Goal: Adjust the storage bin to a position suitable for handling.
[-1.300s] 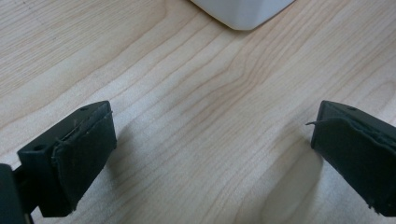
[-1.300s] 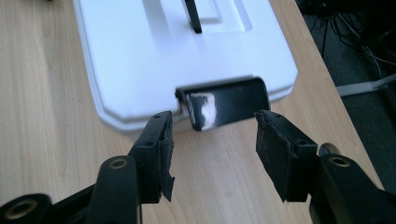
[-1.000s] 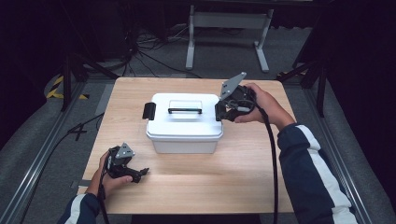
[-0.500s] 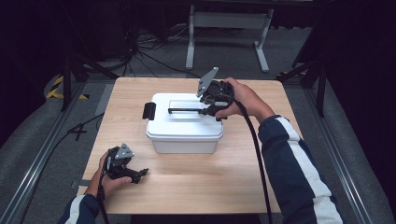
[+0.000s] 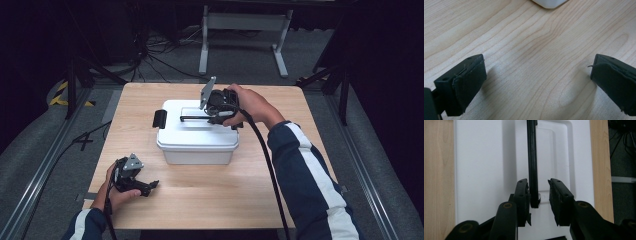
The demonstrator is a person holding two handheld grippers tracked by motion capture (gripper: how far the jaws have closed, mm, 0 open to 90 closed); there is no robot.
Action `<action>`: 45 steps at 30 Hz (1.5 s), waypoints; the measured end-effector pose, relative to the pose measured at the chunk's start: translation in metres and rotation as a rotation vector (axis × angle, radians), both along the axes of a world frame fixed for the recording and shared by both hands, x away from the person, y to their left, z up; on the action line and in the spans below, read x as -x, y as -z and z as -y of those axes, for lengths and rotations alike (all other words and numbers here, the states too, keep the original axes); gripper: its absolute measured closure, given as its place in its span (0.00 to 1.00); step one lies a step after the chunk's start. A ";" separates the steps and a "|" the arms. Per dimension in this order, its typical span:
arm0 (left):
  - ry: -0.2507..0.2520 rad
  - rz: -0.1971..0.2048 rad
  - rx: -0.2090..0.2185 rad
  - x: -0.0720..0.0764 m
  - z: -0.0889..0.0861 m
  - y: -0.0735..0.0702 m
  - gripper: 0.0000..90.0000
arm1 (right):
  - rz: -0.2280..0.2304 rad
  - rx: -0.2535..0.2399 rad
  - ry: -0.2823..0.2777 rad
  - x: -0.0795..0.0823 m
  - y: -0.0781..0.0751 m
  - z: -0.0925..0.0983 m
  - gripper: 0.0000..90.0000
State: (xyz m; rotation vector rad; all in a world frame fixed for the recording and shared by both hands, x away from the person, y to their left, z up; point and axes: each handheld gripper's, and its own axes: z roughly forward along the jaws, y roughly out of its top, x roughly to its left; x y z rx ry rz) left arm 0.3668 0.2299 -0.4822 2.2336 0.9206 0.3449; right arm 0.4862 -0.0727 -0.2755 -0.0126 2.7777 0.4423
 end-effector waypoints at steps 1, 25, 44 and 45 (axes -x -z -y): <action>0.000 0.004 -0.002 0.000 0.000 0.000 0.01 | 0.007 -0.006 -0.002 -0.001 0.000 -0.001 0.79; 0.002 0.003 -0.001 0.000 0.000 0.000 0.01 | 0.070 -0.008 -0.034 0.003 -0.003 -0.017 0.94; 0.002 -0.001 0.001 -0.001 0.000 0.000 0.01 | 0.099 -0.069 -0.020 0.007 -0.023 0.006 0.94; 0.003 0.000 0.002 -0.001 0.000 0.000 0.01 | 0.098 -0.068 -0.015 0.008 -0.024 0.007 0.94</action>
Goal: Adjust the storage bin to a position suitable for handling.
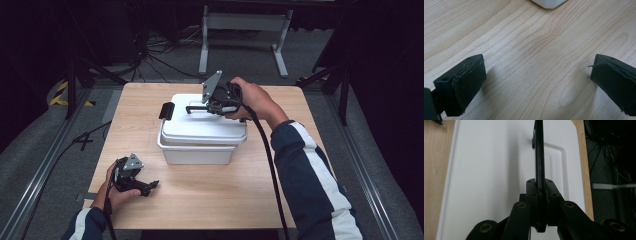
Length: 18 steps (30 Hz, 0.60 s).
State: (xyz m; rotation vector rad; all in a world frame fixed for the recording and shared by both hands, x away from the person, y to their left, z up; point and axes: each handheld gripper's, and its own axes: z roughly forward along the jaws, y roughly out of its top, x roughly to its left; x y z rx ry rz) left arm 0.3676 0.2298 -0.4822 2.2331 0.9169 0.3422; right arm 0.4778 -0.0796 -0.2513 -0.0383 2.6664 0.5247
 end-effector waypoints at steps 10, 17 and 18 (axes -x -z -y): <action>0.002 0.000 0.001 0.000 0.000 0.000 0.01 | 0.011 -0.003 -0.005 0.005 -0.009 0.011 0.94; 0.002 0.000 0.000 0.000 0.000 0.000 0.01 | 0.015 -0.008 -0.014 0.008 -0.011 0.014 0.94; 0.003 0.000 0.001 0.000 0.000 0.000 0.01 | 0.016 -0.007 -0.014 0.008 -0.011 0.014 0.94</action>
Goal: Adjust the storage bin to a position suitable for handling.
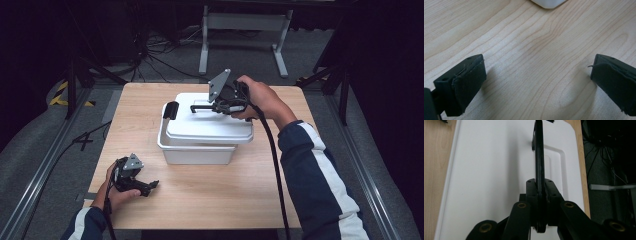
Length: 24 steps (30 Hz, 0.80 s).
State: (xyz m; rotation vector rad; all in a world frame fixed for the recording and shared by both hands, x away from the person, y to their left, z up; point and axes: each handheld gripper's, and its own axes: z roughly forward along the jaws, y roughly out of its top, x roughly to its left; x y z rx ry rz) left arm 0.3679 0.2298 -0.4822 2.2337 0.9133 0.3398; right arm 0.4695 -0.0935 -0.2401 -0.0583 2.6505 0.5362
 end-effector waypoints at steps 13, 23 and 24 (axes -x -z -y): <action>0.009 0.004 -0.003 -0.001 0.000 0.000 0.01 | 0.004 0.000 0.015 0.000 -0.001 0.010 0.94; 0.013 0.005 -0.005 -0.001 0.000 0.000 0.01 | 0.002 0.001 0.023 0.003 -0.002 0.021 0.94; 0.013 0.006 -0.006 -0.001 -0.001 0.000 0.01 | 0.000 0.000 0.029 0.004 -0.002 0.022 0.94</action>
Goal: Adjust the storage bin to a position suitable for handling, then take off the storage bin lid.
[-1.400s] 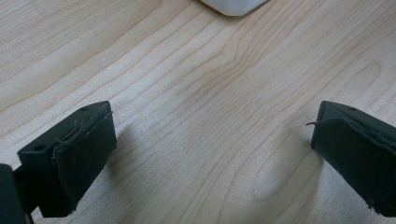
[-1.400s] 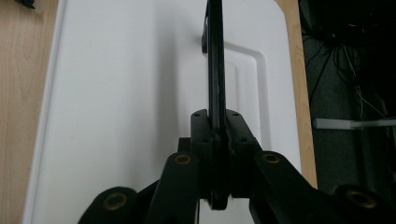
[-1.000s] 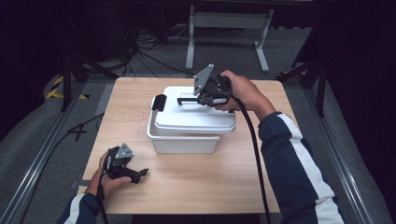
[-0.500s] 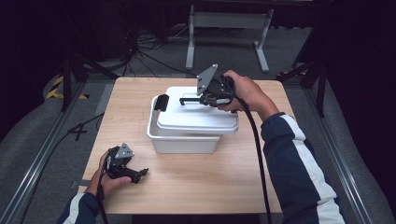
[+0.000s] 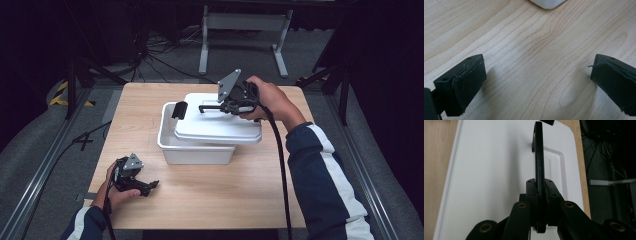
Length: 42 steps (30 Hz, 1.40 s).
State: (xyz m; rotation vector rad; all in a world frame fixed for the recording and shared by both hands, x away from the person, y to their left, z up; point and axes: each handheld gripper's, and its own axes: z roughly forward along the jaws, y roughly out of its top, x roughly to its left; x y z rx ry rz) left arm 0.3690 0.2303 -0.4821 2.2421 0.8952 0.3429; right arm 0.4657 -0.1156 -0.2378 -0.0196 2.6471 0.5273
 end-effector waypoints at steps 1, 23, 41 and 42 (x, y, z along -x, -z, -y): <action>0.000 -0.001 0.000 0.000 0.000 0.000 0.01 | -0.002 0.000 0.006 0.001 0.000 0.002 0.94; -0.006 -0.002 0.009 0.000 0.001 0.001 0.01 | 0.018 -0.052 0.103 0.010 -0.007 0.089 0.94; -0.006 -0.002 0.006 0.000 0.001 0.001 0.01 | 0.016 -0.102 0.197 0.023 0.002 0.154 0.94; -0.006 -0.003 0.006 0.000 0.001 0.001 0.01 | 0.014 -0.110 0.203 0.024 0.002 0.158 0.94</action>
